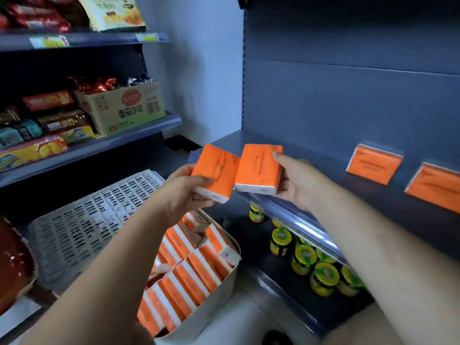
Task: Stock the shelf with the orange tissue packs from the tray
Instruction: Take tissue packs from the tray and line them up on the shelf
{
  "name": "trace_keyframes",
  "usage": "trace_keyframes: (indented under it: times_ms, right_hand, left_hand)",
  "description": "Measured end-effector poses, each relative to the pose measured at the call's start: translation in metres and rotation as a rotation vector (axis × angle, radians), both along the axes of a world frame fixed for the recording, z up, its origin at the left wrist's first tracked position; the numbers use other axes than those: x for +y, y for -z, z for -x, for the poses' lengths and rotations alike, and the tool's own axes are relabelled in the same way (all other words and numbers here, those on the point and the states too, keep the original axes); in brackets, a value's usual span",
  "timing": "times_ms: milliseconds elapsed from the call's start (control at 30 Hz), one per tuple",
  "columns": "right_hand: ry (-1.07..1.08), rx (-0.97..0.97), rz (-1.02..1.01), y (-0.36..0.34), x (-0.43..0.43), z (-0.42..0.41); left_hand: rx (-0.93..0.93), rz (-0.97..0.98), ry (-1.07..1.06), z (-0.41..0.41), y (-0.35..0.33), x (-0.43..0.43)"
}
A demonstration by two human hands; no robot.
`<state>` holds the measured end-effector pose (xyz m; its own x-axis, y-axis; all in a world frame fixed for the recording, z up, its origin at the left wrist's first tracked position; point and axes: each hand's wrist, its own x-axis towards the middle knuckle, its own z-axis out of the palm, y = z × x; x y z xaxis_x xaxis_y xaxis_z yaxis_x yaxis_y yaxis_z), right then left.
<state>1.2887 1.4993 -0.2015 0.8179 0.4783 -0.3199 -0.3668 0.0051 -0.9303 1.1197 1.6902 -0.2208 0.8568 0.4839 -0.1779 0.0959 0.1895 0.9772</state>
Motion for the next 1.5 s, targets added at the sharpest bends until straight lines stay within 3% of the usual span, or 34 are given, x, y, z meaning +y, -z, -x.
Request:
trace_keyframes:
  times_ms: [200, 400, 500, 667, 1000, 1100, 1233, 1500]
  right_hand:
    - [0.024, -0.198, 0.063, -0.017, -0.06, -0.01]
    - [0.165, -0.51, 0.343, -0.023, -0.122, -0.017]
    - [0.234, -0.573, 0.463, -0.014, -0.151, -0.028]
    - [0.249, -0.628, 0.619, -0.022, -0.19, -0.04]
    - [0.751, -0.694, 0.581, -0.012, -0.207, -0.062]
    - [0.751, -0.777, 0.656, -0.01, -0.223, -0.066]
    - [0.698, -0.751, 0.579, 0.009, -0.262, -0.069]
    - [0.71, -0.811, 0.698, 0.03, -0.313, -0.104]
  left_hand:
    - [0.048, 0.088, -0.062, -0.052, -0.016, -0.059]
    - [-0.019, 0.13, -0.005, -0.065, -0.005, -0.098]
    - [-0.047, 0.098, 0.042, -0.07, -0.001, -0.113]
    - [-0.065, 0.002, -0.056, -0.087, -0.001, -0.138]
    - [-0.148, 0.15, -0.041, -0.136, 0.002, -0.185]
    - [-0.153, 0.065, 0.046, -0.157, 0.008, -0.198]
    - [-0.174, -0.055, 0.157, -0.187, 0.018, -0.212]
    - [-0.137, -0.294, 0.138, -0.261, 0.041, -0.238]
